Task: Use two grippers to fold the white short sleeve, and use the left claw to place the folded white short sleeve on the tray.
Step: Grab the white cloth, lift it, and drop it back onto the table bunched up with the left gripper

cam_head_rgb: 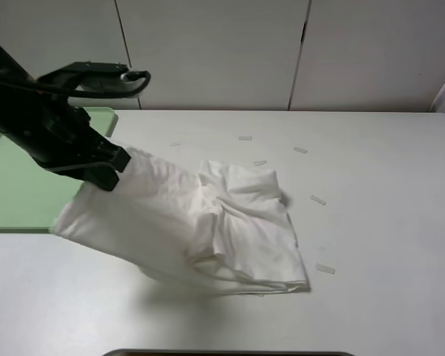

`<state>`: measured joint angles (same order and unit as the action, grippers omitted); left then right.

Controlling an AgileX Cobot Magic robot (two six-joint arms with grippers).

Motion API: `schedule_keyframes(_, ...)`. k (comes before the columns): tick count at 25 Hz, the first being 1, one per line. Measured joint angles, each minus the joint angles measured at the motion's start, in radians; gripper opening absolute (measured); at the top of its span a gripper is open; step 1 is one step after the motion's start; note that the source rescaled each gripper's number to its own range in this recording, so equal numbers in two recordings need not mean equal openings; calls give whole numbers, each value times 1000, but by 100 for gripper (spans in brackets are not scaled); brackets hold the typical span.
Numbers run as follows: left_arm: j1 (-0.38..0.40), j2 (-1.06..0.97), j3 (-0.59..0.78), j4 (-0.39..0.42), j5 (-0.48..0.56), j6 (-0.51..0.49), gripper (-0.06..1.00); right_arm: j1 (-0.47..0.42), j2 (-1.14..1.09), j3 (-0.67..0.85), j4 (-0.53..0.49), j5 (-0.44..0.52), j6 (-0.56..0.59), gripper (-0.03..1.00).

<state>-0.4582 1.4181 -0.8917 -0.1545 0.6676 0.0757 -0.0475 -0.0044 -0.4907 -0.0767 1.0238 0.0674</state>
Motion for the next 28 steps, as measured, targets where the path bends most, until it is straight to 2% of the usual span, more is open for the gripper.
schedule_keyframes(5, 61, -111, 0, 132, 105, 0, 3, 0, 0, 0, 0, 0, 0, 100)
schedule_keyframes(10, 71, -153, 0, 201, 155, 0, 3, 0, 0, 0, 0, 0, 0, 100)
schedule_keyframes(12, 71, -154, -1, 198, 167, 0, 3, 0, 0, 0, 0, 0, 0, 100)
schedule_keyframes(19, 71, -154, -1, 88, 108, 44, 3, 0, 0, 0, 0, 0, 0, 100)
schedule_keyframes(23, 70, -152, -1, -62, 50, 128, 2, 0, 0, 0, 0, 0, 0, 100)
schedule_keyframes(28, 50, -65, -2, -175, 22, 202, 2, 0, 0, 0, 0, 0, 0, 100)
